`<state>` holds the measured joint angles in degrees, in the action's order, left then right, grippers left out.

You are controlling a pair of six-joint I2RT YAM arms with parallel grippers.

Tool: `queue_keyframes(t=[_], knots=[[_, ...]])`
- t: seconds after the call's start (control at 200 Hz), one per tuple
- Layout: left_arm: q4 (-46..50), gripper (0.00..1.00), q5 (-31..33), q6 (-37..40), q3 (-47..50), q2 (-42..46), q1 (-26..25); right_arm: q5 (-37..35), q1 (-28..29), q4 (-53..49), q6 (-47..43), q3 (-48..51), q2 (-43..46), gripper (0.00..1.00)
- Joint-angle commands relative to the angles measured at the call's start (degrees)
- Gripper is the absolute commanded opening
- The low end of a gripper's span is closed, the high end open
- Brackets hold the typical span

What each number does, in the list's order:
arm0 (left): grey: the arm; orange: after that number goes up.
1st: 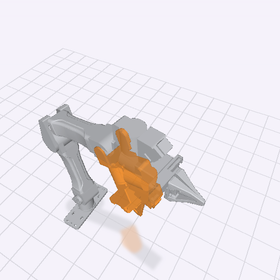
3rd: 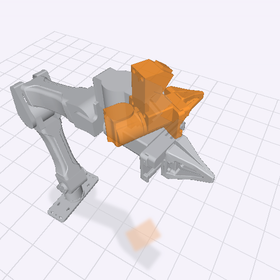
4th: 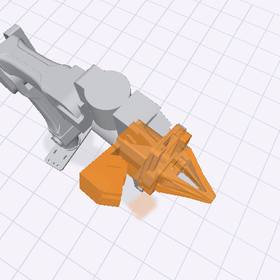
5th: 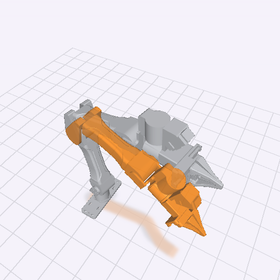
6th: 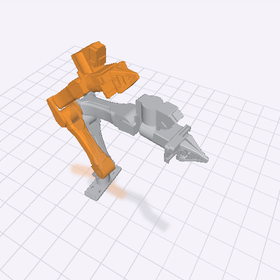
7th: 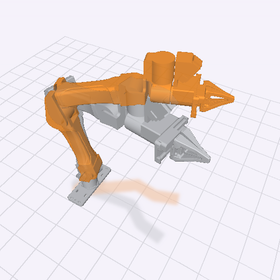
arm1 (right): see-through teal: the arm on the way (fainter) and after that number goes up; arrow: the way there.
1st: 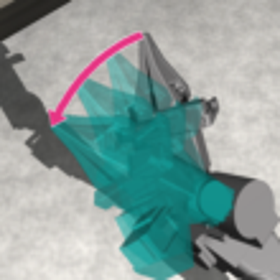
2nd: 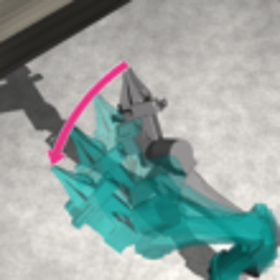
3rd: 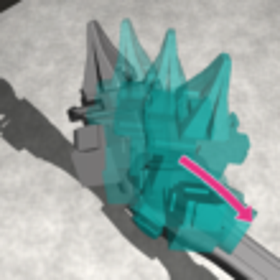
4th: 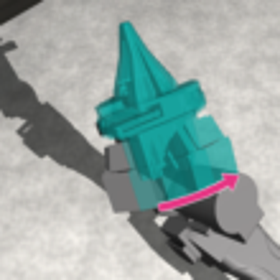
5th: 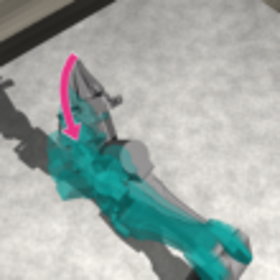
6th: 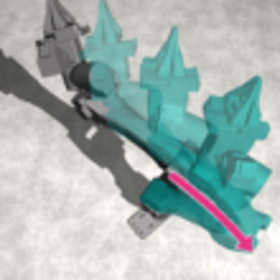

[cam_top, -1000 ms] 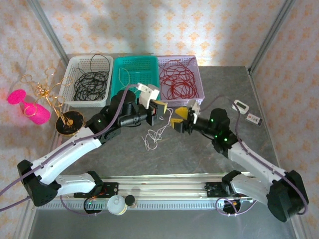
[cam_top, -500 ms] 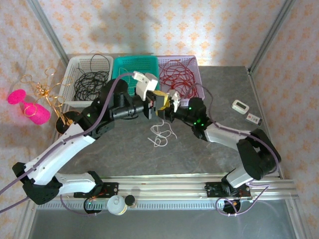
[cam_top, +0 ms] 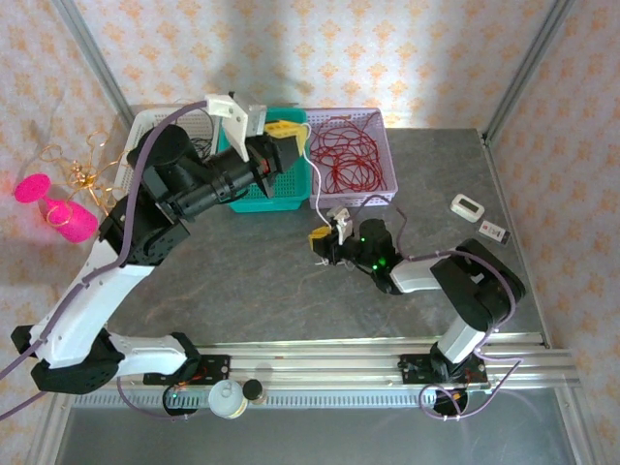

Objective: Untangle the cables

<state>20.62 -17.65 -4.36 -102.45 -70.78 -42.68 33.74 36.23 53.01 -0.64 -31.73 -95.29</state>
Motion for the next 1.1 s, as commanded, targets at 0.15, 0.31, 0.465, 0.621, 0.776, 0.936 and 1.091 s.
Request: queue_keyframes(t=[0.15,0.31,0.465,0.621,0.776,0.936,1.091], knots=[[-12.91,0.00,7.39,5.75,-9.66,-0.68,-0.20,-5.72,0.16,0.27,0.66,-1.08,-3.51,0.38],[-20.81,0.00,7.20,8.27,-12.25,-1.61,-0.17,-9.62,0.16,-2.17,-0.70,-0.53,-4.72,0.38],[-29.02,0.00,8.53,11.10,-12.94,-2.23,-0.14,-11.59,0.16,-3.85,-1.29,-0.47,-6.39,0.36],[-30.14,0.00,11.01,15.38,-17.83,-5.06,-0.16,-14.33,0.16,-3.91,-1.28,0.51,-7.35,0.36],[-28.96,0.00,13.04,18.50,-21.76,-7.49,-0.05,-15.99,0.16,-3.44,-1.16,1.38,-6.76,0.43],[-27.51,0.00,16.58,20.26,-21.73,-9.00,-0.06,-16.06,0.16,-5.82,-0.72,1.24,-0.79,0.46],[-27.48,0.00,21.53,24.27,-21.73,-11.48,0.18,-15.43,0.16,-10.28,-1.07,0.87,7.09,0.47]])
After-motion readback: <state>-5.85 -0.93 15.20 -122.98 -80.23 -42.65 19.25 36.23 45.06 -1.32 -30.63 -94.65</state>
